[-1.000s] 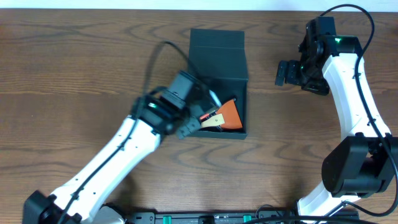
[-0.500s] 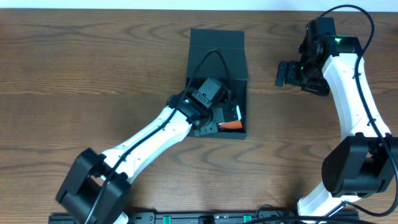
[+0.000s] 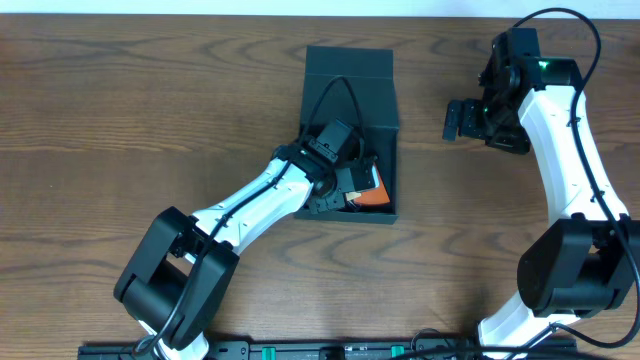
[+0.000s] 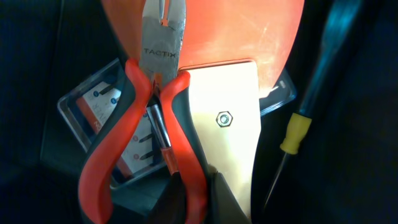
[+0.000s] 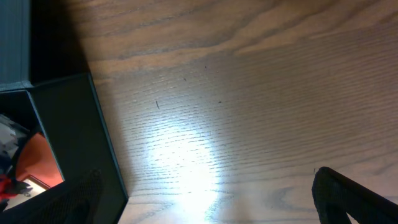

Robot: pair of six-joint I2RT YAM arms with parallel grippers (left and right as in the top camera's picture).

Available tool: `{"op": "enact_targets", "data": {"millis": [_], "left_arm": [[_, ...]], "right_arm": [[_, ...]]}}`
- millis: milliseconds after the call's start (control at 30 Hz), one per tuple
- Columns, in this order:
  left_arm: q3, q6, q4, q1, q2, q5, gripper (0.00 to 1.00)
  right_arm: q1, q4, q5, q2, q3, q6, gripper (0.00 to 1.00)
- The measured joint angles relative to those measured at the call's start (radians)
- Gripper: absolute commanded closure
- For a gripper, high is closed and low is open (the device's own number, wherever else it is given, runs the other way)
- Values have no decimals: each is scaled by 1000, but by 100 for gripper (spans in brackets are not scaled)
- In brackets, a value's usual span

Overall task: Pack container
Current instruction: 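Carry the pliers with the left gripper and lower them into the box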

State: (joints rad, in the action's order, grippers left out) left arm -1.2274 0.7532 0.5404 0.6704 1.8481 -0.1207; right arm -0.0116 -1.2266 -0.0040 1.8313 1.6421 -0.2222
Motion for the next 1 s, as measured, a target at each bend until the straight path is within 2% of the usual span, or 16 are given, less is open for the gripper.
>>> {"op": "enact_targets", "data": {"millis": [67,133,267,367,800,1000], "left_arm": [[0,-5,0,-1,0,0,73],[0,-10,-1,-2,0,0,56],[0,-20,-1,-2,0,-1,53],[0,-18,-4,-2,0,1,35],[-6,-72,-9,-8,0,5,12],[-6,-108,-10,-15,-10,6,11]], "right_arm": [[0,0,0,0,0,0,1],[0,0,0,0,0,0,1],[0,0,0,0,0,1,1],[0,0,0,0,0,3,1],[0,1,0,0,0,13,1],[0,7,0,0,0,33,1]]}}
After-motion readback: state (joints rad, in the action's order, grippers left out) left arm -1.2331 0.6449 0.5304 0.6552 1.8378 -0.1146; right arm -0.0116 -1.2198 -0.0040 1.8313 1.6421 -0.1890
